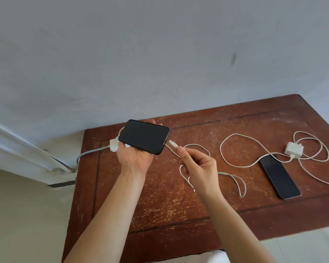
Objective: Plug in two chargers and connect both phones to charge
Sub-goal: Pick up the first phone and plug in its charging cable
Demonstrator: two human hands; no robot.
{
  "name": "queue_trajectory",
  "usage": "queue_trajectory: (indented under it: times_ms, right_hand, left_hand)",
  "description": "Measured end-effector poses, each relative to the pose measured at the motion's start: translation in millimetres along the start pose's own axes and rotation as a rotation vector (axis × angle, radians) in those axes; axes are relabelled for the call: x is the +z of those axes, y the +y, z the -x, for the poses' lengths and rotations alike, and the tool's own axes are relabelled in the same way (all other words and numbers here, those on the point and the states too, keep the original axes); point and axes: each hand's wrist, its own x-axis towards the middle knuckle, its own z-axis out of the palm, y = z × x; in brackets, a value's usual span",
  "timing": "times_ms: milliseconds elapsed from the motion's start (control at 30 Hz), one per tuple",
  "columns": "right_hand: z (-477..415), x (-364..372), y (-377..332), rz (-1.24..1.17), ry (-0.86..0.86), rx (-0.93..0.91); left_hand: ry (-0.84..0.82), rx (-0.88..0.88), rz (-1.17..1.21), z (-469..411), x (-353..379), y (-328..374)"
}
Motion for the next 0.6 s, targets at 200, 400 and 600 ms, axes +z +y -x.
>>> queue_trajectory:
  times_ms: [200,400,600]
  right_hand:
    - [-3.4,3.4,0.0,0.099,0.027,-0.094]
    - [-5.0,7.5,-0.1,0.119,0.029,-0.173]
    - [-9.5,7.6,-1.5,0.157,0.005,-0.144]
  left_hand:
    - [-0.048,-0.009,-0.007,3.1,5.4,-1.3]
    - [-0.029,-0.008,0.011,-2.6,6.8,3.7]
    - [-0.043,-0.008,-0.039,-6.2,5.2,5.4]
